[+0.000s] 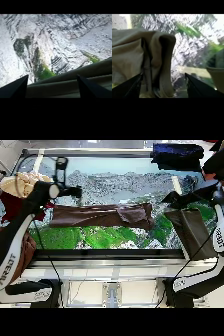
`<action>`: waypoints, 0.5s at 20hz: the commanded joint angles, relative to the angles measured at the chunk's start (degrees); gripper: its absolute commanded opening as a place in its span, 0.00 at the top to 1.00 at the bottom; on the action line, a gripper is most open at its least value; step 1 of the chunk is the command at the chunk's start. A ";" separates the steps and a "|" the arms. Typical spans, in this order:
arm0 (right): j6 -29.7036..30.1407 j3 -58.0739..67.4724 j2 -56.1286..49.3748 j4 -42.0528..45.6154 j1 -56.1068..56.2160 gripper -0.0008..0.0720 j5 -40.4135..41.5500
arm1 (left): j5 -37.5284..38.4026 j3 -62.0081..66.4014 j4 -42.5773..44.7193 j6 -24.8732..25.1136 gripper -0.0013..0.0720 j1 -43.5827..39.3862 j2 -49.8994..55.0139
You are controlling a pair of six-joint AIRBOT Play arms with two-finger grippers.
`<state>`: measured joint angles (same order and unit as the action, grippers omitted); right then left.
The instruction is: Fold the shirts.
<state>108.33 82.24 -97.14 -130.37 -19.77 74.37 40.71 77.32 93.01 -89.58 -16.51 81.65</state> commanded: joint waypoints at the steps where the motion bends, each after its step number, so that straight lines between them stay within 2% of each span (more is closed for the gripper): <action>1: 3.87 -5.38 -5.49 -9.11 -0.02 0.13 0.83 | 6.99 10.75 0.85 -0.15 0.01 -5.95 8.26; 4: 6.54 -5.27 -10.21 -11.61 3.50 0.13 1.29 | 12.11 16.59 0.87 -0.15 0.01 -8.00 13.64; 10: 6.88 -5.22 -12.20 -11.78 9.94 0.13 -1.79 | 16.09 16.55 0.87 -0.13 0.01 -8.50 14.32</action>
<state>114.54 77.23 -108.31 -141.80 -12.56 73.95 53.82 93.03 93.84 -89.78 -24.56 95.11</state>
